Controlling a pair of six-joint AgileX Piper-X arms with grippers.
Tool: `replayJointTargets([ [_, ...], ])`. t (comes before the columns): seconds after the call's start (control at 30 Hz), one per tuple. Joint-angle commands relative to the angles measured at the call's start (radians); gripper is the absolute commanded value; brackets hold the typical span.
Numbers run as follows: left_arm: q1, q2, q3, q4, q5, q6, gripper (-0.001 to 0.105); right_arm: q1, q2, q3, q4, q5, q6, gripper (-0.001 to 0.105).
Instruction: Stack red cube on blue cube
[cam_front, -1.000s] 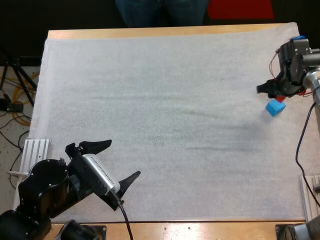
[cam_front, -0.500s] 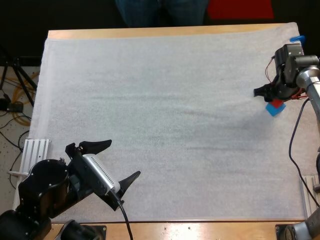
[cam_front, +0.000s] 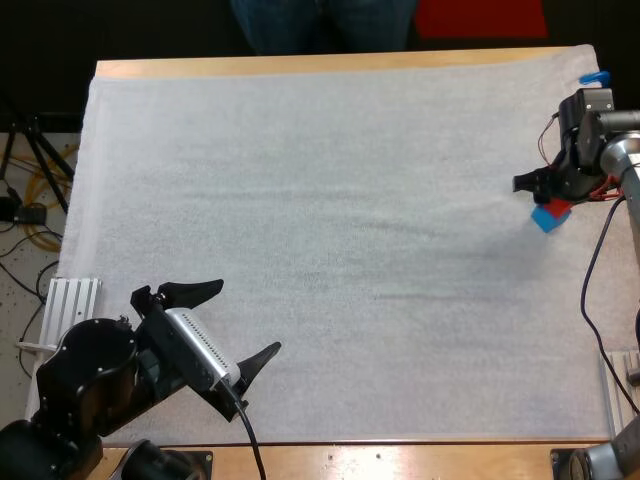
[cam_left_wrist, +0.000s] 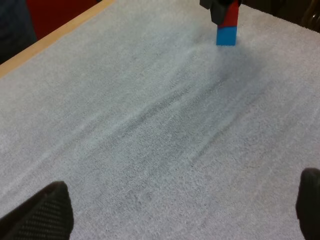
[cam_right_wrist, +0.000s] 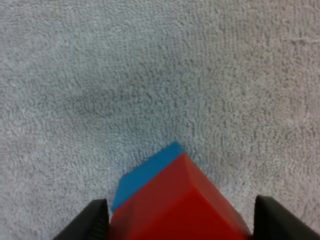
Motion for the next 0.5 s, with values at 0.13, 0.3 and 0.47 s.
replayJointTargets([
  [0.13, -0.004, 0.000, -0.007, -0.008, -0.009, -0.001, 0.087, -0.006, -0.003, -0.004, 0.009, -0.025, 0.000, 0.068],
  [0.3, -0.004, 0.000, -0.007, -0.008, -0.009, -0.001, 0.087, -0.006, -0.005, -0.004, 0.009, -0.025, 0.000, 0.077],
  [0.47, -0.004, 0.005, -0.007, -0.008, -0.009, -0.001, 0.087, -0.006, -0.046, -0.006, 0.006, -0.025, -0.011, 0.077],
])
